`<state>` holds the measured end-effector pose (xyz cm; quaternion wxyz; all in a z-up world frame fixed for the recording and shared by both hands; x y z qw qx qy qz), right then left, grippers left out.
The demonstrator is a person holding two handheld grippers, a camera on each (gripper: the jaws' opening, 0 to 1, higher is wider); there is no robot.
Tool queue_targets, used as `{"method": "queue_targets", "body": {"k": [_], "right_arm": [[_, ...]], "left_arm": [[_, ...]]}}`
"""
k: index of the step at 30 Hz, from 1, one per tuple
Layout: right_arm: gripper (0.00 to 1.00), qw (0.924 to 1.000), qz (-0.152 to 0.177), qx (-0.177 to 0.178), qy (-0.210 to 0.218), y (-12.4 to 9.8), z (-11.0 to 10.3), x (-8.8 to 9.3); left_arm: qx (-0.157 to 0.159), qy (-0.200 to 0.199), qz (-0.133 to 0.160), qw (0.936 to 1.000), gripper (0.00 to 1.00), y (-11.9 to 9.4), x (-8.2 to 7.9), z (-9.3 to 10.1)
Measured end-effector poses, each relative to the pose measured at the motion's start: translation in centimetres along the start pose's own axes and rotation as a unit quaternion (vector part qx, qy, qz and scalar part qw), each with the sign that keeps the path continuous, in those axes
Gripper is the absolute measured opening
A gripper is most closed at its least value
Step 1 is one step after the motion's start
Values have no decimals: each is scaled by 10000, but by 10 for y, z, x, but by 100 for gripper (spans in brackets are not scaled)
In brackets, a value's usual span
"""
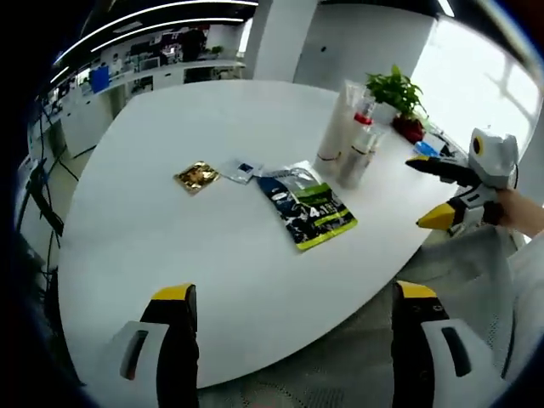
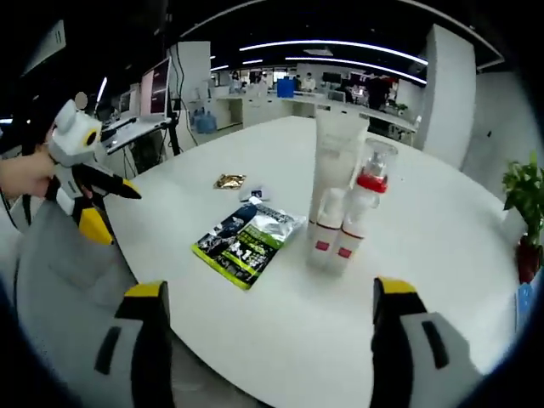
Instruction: Arrange the skincare products in the storage area until every visible bottle or jar stands upright without overlapping.
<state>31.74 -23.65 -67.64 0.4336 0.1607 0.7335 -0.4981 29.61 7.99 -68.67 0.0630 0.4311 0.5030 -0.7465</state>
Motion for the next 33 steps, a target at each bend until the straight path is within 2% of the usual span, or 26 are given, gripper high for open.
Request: {"method": "queue_targets", "body": {"k": [9,14,19,26,29,33], "right_arm": [[100,9992,164,46,361,-20,0,2],[100,9989,188,66,420,-22,3,5],[100,9990,185,18,411,-21,8,6],[100,9993,153,-6,353,-19,7,7],[99,9994,130,41,310,-19,7,9],[97,9997,43,98,206,-17,6,11]], "left_arm": [[-62,78,198,9998,97,-8,-3,6],[-131,279,305,9991,97,-9,-5,7],[-209,164,470,9985,97,-9,-7,6],[-287,317,462,9980,97,-7,-9,5],[-207,439,375,9981,97,-3,-11,3],[-59,714,318,9969,97,3,-22,-6]]}}
Point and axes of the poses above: the point that each gripper's makers call its tool centre point, and the gripper's own axes: y roughly forward along the fingers, z roughly to its right, x roughly out of its underside, the point moved 10 cm from there along -y, roughly backward along the fingers, and after that the axes turned 11 degrees about y, right-handed, at the moved point
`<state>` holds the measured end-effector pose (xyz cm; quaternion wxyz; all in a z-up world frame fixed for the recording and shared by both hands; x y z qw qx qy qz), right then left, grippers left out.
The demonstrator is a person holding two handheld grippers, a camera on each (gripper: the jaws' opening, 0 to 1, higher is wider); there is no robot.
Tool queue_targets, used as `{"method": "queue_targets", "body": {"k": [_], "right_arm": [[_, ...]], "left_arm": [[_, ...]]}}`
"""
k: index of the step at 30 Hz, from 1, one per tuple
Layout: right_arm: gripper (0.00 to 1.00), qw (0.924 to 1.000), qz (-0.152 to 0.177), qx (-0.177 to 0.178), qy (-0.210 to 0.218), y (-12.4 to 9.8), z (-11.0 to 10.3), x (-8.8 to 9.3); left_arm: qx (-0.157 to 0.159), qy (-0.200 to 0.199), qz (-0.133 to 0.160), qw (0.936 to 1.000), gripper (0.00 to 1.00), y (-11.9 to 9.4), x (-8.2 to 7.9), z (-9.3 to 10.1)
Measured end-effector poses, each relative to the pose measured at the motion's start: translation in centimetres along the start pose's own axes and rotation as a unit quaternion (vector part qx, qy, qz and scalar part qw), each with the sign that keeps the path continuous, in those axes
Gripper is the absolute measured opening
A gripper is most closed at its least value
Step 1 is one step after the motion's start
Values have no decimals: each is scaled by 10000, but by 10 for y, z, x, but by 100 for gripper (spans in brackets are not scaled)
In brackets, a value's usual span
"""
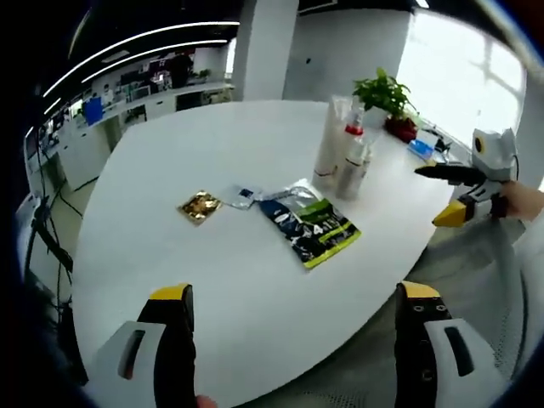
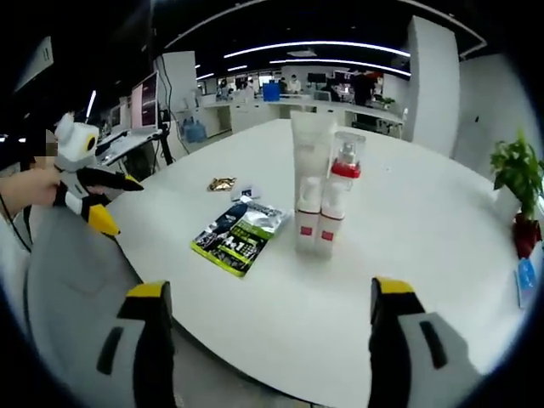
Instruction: Arrange the skincare products in the storage area until every visible bottle or jar stands upright without overlapping.
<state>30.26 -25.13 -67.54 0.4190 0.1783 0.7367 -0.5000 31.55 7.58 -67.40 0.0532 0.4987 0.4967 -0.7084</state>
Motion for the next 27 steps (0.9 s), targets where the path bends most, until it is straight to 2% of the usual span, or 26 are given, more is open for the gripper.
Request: {"method": "queue_targets", "body": {"k": [9,12,16,19,23,27], "right_arm": [[96,9998,-23,175,-63,-1,1,1],[96,9998,-50,171,1,-1,2,1],[95,9998,-123,162,21,0,1,2],[92,9994,-174,271,-138,1,0,3],[93,9981,-167,368,-461,2,-2,3],[91,9972,-304,384,-565,4,-4,5]], "left_arm": [[274,590,45,9979,97,18,-24,-28],[382,866,-33,9955,97,25,-33,-39],[480,995,-101,9938,97,36,-41,-53],[545,1183,-126,9914,95,47,-46,-62],[557,1245,-152,9905,94,61,-50,-71],[556,1248,-220,9904,91,72,-54,-81]]}}
Point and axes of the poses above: the point that each gripper's makers call its tool centre point, and the gripper's own axes: y roughly forward along the fingers, z roughly to its right, x roughly out of its underside, the point moved 10 cm from there along -y, roughly backward along the fingers, and after that the axes turned 11 degrees about y, right-handed, at the moved point
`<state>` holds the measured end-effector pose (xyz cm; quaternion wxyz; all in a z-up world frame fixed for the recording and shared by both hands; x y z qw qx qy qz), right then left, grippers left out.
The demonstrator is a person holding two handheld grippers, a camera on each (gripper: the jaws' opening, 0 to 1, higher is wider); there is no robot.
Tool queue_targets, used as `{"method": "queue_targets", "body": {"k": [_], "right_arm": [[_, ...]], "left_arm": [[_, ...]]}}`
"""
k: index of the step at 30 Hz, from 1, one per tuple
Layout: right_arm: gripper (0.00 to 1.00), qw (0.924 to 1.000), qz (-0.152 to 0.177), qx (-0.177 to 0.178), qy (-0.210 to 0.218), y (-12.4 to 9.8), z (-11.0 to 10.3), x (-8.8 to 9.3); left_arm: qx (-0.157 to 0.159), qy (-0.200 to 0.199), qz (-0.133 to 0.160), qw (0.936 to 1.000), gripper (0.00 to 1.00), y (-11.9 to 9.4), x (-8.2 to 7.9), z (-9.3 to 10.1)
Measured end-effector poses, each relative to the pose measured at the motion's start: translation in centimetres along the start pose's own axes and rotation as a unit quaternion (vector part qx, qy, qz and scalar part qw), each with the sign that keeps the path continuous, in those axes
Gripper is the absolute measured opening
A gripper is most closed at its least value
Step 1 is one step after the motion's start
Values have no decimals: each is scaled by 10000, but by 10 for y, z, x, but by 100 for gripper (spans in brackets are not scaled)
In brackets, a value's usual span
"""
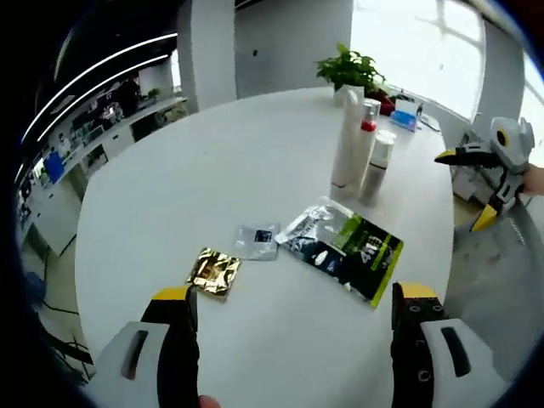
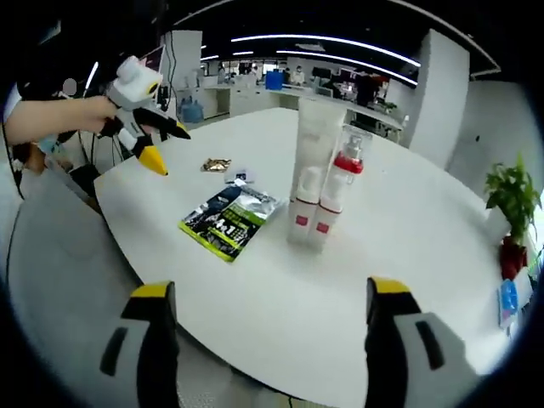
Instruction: Arrange the skincare products in the storage area until every visible bottle or jar stands upright without overlapping.
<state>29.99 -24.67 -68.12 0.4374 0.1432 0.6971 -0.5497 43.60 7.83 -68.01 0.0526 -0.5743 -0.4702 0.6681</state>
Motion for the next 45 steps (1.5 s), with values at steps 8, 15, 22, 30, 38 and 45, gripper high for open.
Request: {"method": "queue_targets", "body": {"k": [8,15,22,30,38,45], "right_arm": [[88,10000,-14,65,-34,1,1,0],[89,9999,-101,49,53,3,2,1],[87,9997,-163,59,160,4,4,2],[87,9991,-142,114,387,5,8,3],[86,9985,-117,213,490,5,10,3],[85,9983,-109,248,525,4,11,3]], "left_arm": [[-56,224,-261,9994,85,20,-4,-28],[29,342,-493,9982,82,54,-6,-42],[151,384,-589,9974,73,76,-9,-46],[306,450,-788,9954,66,96,-9,-56],[512,415,-908,9937,58,109,-11,-60],[613,461,-916,9928,55,117,-16,-63]]}}
Point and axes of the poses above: the point that each gripper's makers call its tool centre point, and the gripper's own axes: y roughly forward along the fingers, z roughly to its right, x roughly out of its underside, the point moved 10 cm from there along -y, roughly backward along the fingers, and after that the axes turned 11 degrees about y, right-handed, at the moved point
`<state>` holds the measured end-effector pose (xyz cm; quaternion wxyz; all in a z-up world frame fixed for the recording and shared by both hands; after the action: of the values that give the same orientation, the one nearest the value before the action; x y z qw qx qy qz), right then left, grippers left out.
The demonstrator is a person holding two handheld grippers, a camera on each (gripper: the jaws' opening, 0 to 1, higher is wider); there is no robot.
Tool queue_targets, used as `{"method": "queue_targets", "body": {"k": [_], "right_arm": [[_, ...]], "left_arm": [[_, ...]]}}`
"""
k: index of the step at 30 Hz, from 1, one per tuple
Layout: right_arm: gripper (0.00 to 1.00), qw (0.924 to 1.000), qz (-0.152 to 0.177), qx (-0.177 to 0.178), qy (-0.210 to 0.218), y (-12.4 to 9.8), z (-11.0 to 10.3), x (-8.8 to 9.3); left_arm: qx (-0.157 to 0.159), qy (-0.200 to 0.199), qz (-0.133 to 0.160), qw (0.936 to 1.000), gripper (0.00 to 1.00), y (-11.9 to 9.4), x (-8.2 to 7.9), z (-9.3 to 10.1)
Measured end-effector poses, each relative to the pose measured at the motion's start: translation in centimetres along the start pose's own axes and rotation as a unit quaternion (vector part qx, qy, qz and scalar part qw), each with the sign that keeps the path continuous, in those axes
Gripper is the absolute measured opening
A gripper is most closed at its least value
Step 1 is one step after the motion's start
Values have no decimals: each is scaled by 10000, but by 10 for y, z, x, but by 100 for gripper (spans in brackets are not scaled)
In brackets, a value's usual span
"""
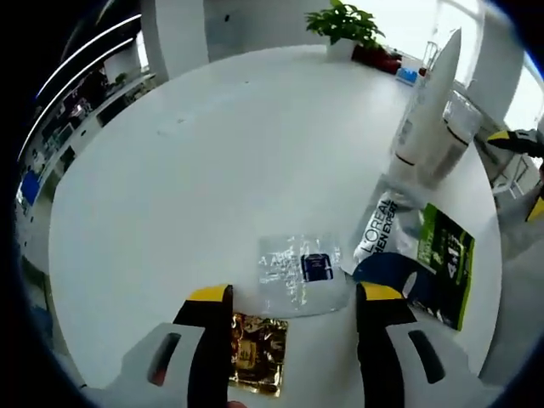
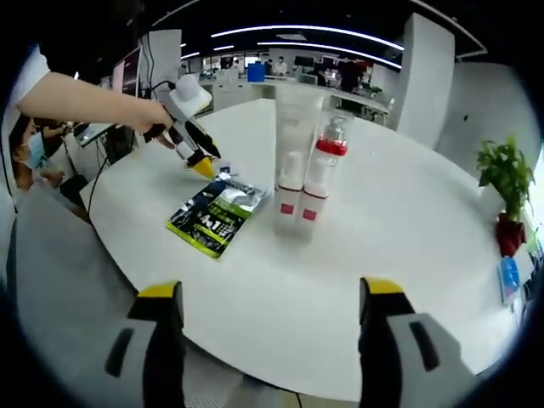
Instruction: Arrange the skincare products in the storage area until every visible bottle or jar stands upright without overlapping.
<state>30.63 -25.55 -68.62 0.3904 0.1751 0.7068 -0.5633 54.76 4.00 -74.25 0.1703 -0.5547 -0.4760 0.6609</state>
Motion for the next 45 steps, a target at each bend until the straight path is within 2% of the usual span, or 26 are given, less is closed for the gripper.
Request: {"method": "queue_targets", "body": {"k": [4,8,10,18,22,26,27,28,29,30,31,33,36,39,45], "right_arm": [[85,10000,36,17,71,0,2,0],[85,9999,65,21,138,-1,3,0],[85,9998,82,27,159,-1,3,0],[84,9997,115,26,211,-1,3,-1],[84,9996,150,32,258,-2,4,-1],[84,9994,193,47,285,-3,5,-1],[84,9994,203,47,292,-3,5,-1],[84,9993,211,47,295,-3,5,-1],[84,9993,227,50,301,-3,5,-2],[84,9992,235,49,305,-3,5,-2],[84,9992,241,45,312,-3,5,-2],[84,9992,259,42,310,-3,5,-2],[84,9992,264,35,308,-4,5,-2],[84,9992,258,29,290,-3,4,-2],[84,9993,235,27,274,-3,4,-2]], "left_arm": [[-99,95,-64,9999,49,0,1,-2],[-99,127,-26,9999,47,0,1,-2],[-76,162,0,9998,39,0,1,-3],[-185,354,-71,9992,38,-5,-2,-3],[-161,343,50,9993,38,-13,-7,-3],[-112,513,137,9985,37,-24,-12,-3],[-90,628,123,9979,9,-29,-12,-3],[-115,754,254,9968,2,-32,-14,-4],[-98,728,814,9940,8,-31,-24,-2],[-179,590,388,9973,4,-41,-19,-2],[-228,592,319,9975,0,-43,-19,-3],[-225,622,335,9972,1,-48,-17,-2],[-131,601,284,9977,10,-53,-14,2],[-186,659,241,9974,19,-54,-11,2],[-360,336,254,9985,37,-47,-9,-2]]}}
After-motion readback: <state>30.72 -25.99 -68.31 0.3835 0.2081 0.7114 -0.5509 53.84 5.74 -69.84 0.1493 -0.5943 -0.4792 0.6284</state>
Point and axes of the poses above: the point that each gripper's makers call its tool centre point, and the gripper's own axes: y roughly forward along the fingers, z roughly to its right, x roughly out of its underside, the point moved 10 cm from there along -y, roughly backward along the fingers, and after that the axes turned 11 degrees about y, right-handed, at the moved point
